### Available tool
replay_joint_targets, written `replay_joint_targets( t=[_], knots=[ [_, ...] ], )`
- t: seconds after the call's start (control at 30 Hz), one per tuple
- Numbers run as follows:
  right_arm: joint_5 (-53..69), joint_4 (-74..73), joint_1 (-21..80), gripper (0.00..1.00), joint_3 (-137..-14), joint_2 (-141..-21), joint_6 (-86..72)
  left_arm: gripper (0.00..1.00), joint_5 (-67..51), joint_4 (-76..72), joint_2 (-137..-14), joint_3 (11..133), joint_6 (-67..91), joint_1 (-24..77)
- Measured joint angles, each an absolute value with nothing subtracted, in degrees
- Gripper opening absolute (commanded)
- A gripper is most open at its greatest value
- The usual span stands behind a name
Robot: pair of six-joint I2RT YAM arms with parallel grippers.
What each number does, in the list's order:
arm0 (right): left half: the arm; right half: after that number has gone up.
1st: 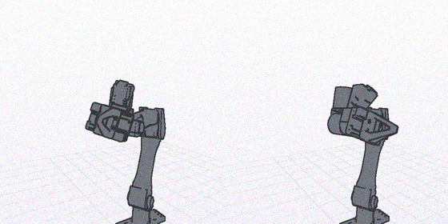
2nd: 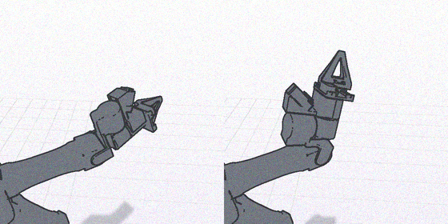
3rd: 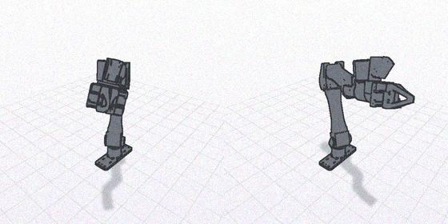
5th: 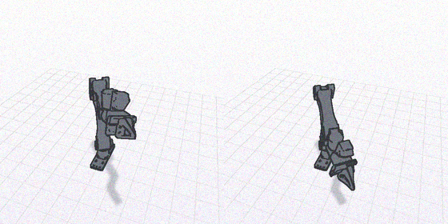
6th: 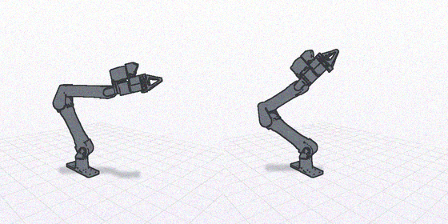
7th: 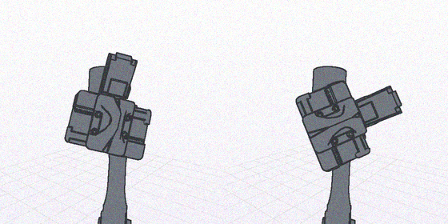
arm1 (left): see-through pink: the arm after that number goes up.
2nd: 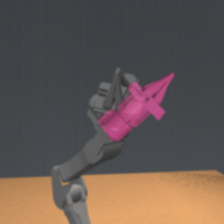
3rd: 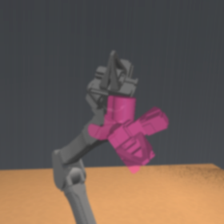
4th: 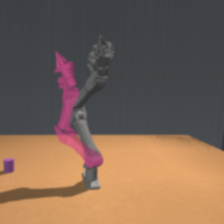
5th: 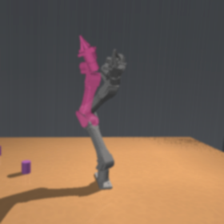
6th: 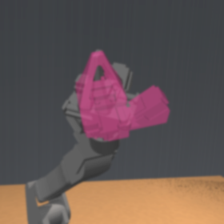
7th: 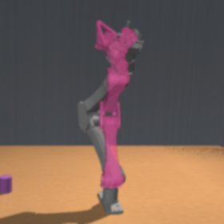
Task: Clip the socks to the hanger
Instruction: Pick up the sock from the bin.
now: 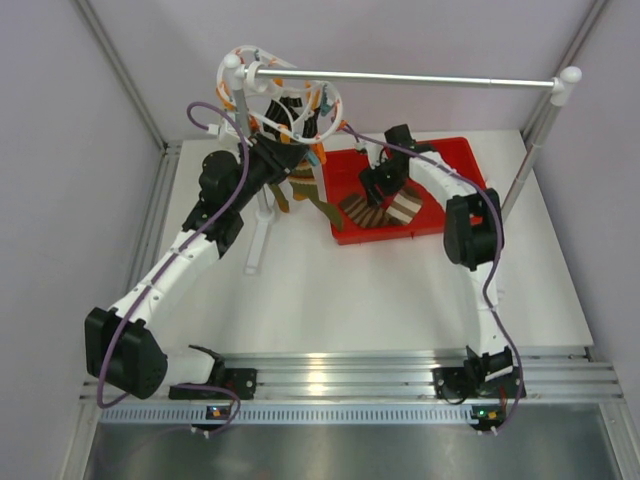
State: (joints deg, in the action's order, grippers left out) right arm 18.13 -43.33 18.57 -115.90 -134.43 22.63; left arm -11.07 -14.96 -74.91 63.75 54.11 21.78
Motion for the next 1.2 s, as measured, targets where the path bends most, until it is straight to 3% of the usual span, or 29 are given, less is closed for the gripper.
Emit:
replay_joint_targets(
  t=[0.37,0.67,0.87,0.97,1.17,1.2],
  knots=[
    [19.4,-35.5,21.6,0.56,-109.8,-124.9,14.3,0.00,-11.1,-15.0,-75.2,63.7,54.1,21.8],
    [16.5,-35.8,25.6,0.65,-109.9,-127.3,12.4,0.00,-11.0,-15.2,-75.3,63.7,54.1,21.7],
    [15.2,-35.7,25.7,0.61,-109.9,-131.1,12.4,0.00,-11.0,-14.9,-75.5,63.7,54.1,21.7],
    [14.8,-35.7,25.7,0.56,-109.9,-132.6,12.4,0.00,-11.1,-14.7,-75.7,63.7,54.1,21.7],
    [12.2,-35.0,25.8,0.20,-109.9,-132.9,13.3,0.00,-11.1,-14.9,-75.7,63.7,54.1,21.8],
    [11.8,-34.9,25.8,0.09,-109.9,-132.9,13.5,0.00,-11.1,-14.9,-75.7,63.7,54.1,21.8]
  ],
)
